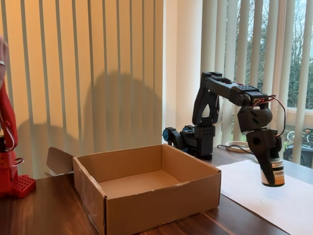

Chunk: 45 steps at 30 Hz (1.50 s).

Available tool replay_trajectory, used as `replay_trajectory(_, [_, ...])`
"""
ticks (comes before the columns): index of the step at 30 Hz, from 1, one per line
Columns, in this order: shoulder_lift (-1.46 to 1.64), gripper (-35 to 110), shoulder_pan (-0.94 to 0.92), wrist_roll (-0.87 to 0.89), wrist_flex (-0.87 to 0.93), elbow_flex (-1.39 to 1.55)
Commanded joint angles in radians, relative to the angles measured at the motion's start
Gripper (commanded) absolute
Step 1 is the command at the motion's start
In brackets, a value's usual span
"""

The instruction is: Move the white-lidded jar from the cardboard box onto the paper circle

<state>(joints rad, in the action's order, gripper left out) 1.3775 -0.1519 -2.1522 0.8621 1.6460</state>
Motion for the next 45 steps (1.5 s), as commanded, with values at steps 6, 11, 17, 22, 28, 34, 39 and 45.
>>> replay_trajectory(6, [-0.002,7,-0.023,-0.025,-0.067,-0.009])
replay_trajectory(11, [-0.014,7,-0.028,-0.025,-0.08,0.011])
replay_trajectory(17, [-0.031,7,-0.029,-0.026,-0.101,0.029])
replay_trajectory(22, [-0.061,7,-0.029,-0.021,-0.114,0.02])
replay_trajectory(28, [-0.1,7,-0.026,-0.014,-0.123,0.009])
replay_trajectory(34, [-0.132,7,-0.021,-0.006,-0.127,-0.009])
replay_trajectory(39, [-0.152,7,-0.011,0.009,-0.127,-0.032])
replay_trajectory(45, [-0.175,7,0.0,0.028,-0.127,-0.063])
